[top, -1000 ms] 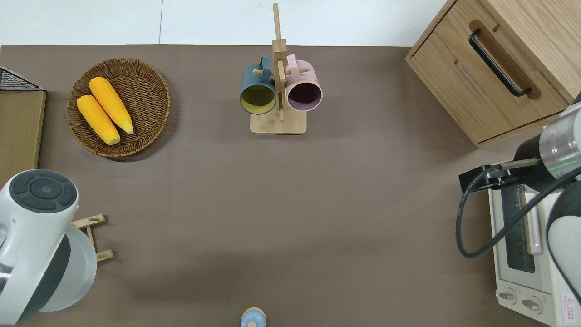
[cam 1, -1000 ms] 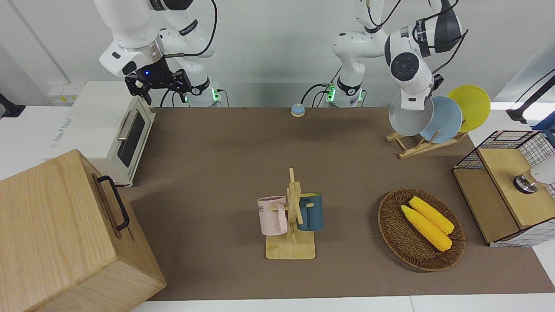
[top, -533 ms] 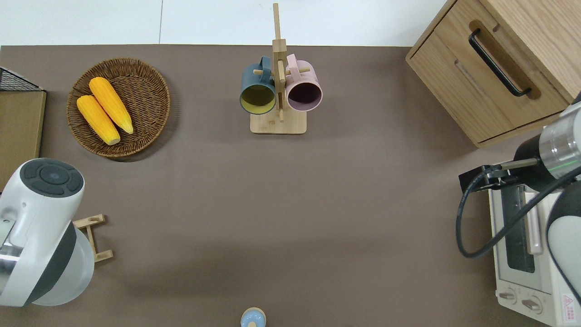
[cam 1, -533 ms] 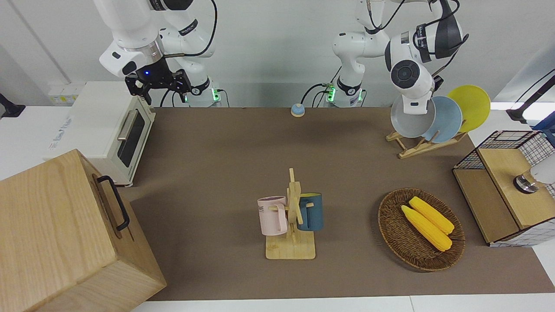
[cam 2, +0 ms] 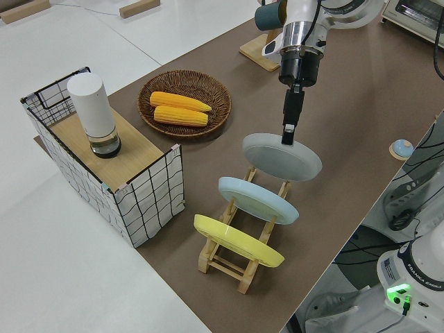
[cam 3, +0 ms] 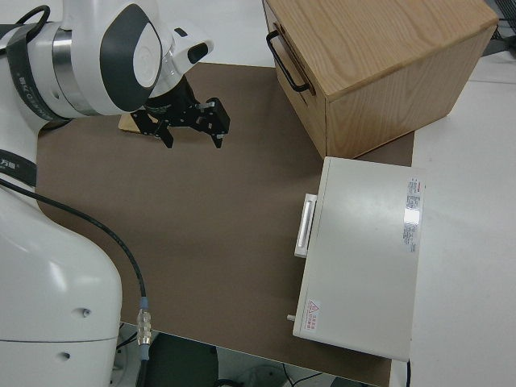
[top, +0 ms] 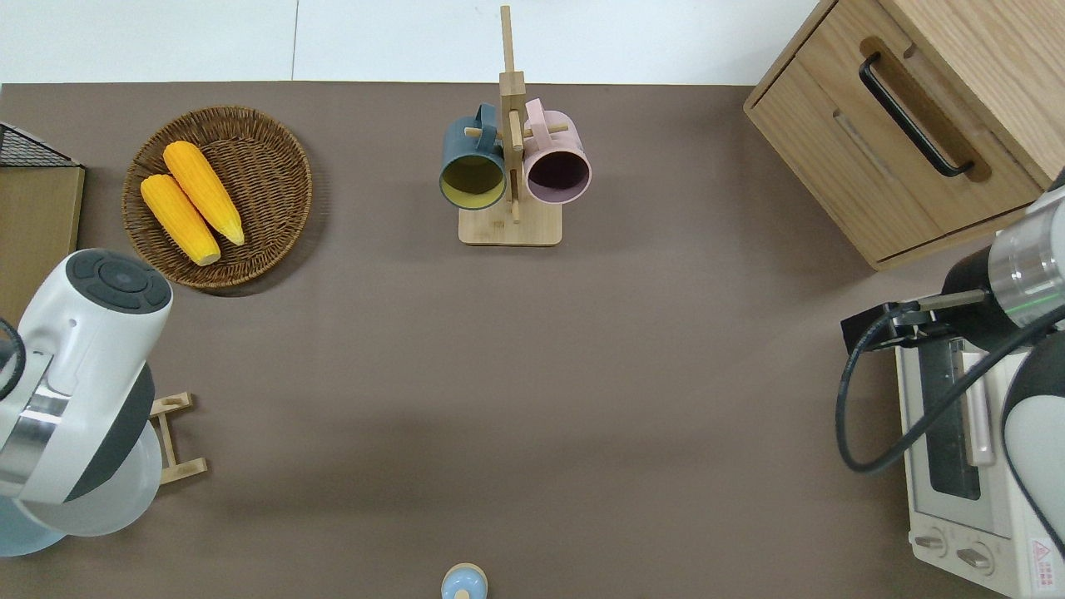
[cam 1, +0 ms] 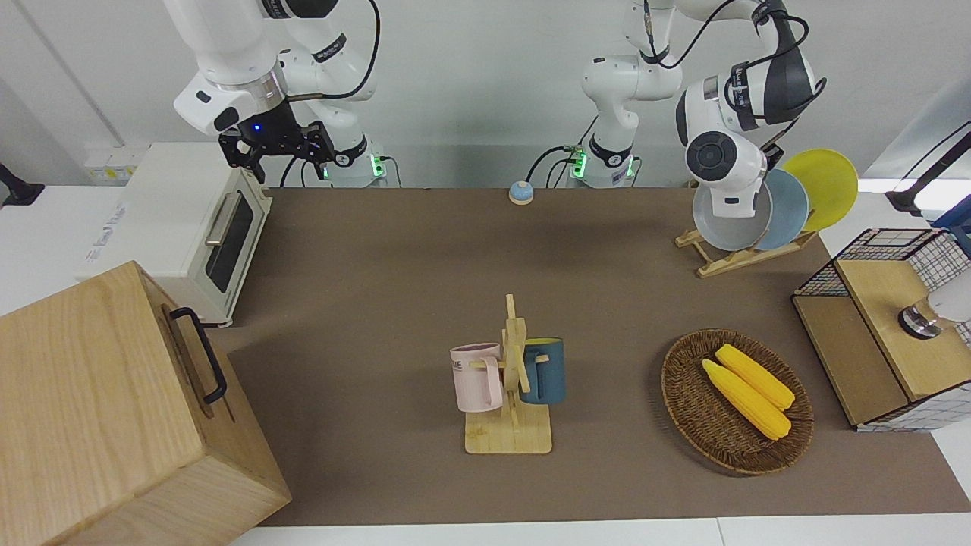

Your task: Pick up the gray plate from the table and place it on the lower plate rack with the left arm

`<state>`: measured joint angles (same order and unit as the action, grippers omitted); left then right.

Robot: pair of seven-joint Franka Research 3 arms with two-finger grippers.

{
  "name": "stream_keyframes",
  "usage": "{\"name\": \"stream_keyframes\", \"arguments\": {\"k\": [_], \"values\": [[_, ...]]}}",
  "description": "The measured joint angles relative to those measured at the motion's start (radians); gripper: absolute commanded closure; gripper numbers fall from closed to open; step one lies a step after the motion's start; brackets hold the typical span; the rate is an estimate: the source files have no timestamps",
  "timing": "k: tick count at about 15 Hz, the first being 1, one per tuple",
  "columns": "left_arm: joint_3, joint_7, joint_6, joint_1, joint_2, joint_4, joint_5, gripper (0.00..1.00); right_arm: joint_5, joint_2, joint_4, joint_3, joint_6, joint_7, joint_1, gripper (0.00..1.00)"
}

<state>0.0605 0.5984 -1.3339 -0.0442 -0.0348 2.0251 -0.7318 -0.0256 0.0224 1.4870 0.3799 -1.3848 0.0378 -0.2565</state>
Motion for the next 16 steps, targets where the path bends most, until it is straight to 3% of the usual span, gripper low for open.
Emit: {"name": "stream_keyframes", "arguments": {"k": [9, 16], "values": [[0.036, 0.105, 0.001, -0.001, 0.077, -0.019, -0.008, 1.00, 0.000, 0.000, 0.000, 0.000, 0.000, 0.000, 0.000, 0.017], [0.045, 0.139, 0.018, -0.001, 0.098, -0.026, -0.037, 1.00, 0.000, 0.000, 0.000, 0.000, 0.000, 0.000, 0.000, 0.017]]}}
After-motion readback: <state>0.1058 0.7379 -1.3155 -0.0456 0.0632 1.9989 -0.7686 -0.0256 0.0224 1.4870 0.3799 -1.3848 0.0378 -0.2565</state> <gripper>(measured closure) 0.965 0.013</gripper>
